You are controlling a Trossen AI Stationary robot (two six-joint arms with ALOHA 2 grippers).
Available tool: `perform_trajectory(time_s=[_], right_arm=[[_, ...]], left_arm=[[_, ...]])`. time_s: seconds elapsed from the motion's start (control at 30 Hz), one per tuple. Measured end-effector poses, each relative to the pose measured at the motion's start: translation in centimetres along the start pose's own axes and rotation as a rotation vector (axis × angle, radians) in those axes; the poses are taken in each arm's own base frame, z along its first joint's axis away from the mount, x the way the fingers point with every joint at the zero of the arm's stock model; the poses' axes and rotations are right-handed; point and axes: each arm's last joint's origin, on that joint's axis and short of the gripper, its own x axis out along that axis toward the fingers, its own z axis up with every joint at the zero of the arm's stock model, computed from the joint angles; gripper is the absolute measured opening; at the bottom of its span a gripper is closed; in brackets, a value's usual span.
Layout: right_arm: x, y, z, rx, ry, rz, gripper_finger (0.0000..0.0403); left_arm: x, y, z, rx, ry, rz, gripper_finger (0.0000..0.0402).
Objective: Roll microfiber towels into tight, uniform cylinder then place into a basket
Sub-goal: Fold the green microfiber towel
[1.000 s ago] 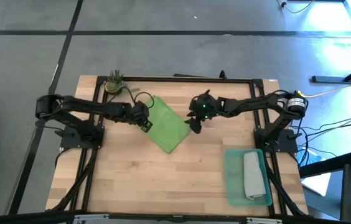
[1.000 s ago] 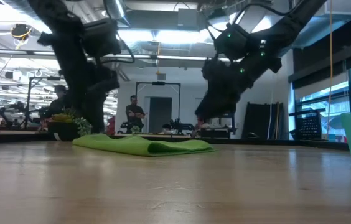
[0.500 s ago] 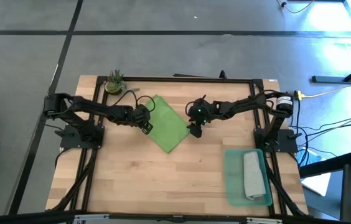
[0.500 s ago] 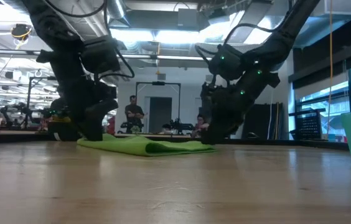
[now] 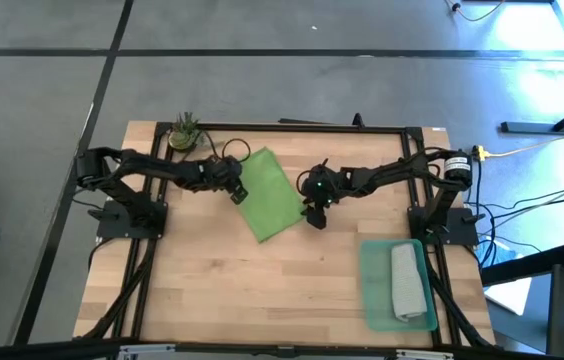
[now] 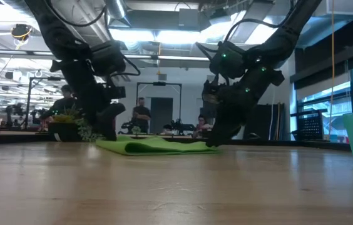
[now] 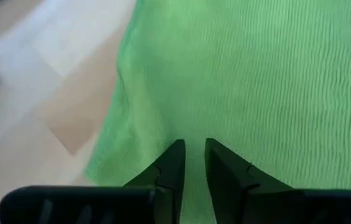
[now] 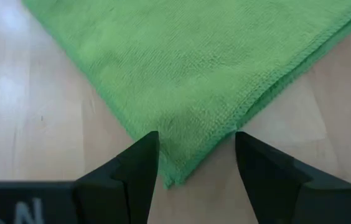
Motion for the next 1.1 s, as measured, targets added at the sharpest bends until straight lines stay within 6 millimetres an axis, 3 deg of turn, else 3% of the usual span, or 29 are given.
perform_trajectory(time_s=[0.1,0.27,0.47,0.6,0.8,1.1], right_arm=[[-0.1,0.0,0.0,-0.001,0.0,0.002,0.021],[-1.5,0.2,0.6,-0.003,-0.041,-0.029,0.021],[-2.3,-0.1,2.7,-0.055,-0.166,-0.081,0.021],[-1.6,-0.7,2.9,-0.069,-0.198,-0.087,0.021],[-0.4,-1.6,2.0,-0.036,-0.13,-0.101,0.021],[0.2,0.0,0.8,-0.109,-0.022,-0.078,0.021]], left_arm=[[-0.2,0.3,0.9,0.022,-0.026,-0.003,0.0057],[-3.0,-0.7,3.2,0.031,-0.114,-0.055,0.0057],[-4.9,-2.9,2.9,0.083,-0.129,-0.18,0.0057],[-4.2,-4.5,1.3,0.142,-0.064,-0.21,0.0057],[-1.9,-5.1,-1.1,0.107,0.062,-0.167,0.0057],[-0.2,-4.7,-1.0,0.15,0.083,-0.136,0.0057]])
